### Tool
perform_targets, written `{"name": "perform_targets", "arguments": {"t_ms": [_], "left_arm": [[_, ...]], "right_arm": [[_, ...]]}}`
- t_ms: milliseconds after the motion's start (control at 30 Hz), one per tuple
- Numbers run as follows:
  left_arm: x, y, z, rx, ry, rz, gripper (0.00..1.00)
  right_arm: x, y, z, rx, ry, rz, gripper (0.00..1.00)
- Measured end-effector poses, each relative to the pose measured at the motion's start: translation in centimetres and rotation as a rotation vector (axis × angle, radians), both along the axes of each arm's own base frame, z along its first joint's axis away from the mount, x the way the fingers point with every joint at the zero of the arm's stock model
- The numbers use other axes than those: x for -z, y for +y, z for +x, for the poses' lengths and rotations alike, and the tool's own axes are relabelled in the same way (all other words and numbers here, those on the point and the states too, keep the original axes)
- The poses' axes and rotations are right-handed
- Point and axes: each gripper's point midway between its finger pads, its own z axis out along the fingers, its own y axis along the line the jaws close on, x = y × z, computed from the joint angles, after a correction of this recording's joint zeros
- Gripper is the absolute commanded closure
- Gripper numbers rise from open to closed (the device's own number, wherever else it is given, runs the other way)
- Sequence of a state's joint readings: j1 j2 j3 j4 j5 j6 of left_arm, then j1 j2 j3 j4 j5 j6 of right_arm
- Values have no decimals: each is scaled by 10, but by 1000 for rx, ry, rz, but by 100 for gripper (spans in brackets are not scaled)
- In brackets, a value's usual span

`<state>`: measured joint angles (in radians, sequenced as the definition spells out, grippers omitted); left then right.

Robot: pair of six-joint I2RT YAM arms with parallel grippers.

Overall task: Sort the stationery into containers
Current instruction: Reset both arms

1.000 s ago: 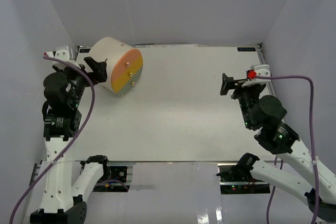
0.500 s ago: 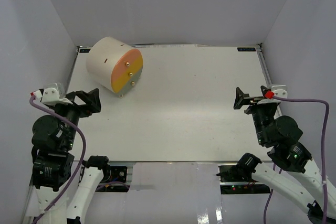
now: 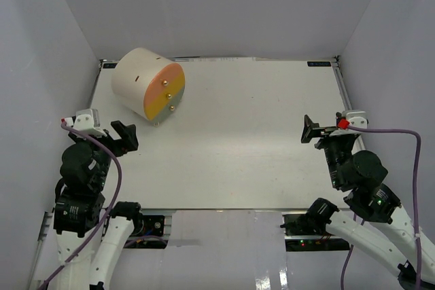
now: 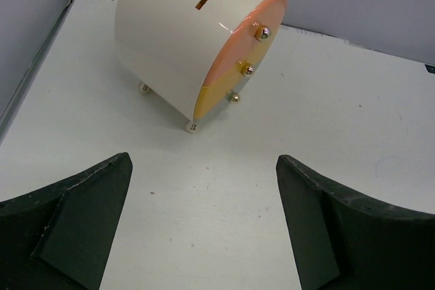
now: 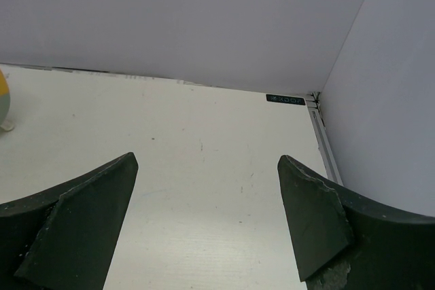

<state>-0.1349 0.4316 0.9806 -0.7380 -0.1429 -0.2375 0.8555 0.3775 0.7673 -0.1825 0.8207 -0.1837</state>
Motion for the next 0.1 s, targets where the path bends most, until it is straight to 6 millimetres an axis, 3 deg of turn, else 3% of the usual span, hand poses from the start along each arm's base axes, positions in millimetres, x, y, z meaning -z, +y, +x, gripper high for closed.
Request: {"name": "perform_targets", "arguments": {"t_ms": [100], "left_arm": [[1,0,-1,1,-2,0,2]], "right_arm": [[0,0,0,0,0,-4,10]]}}
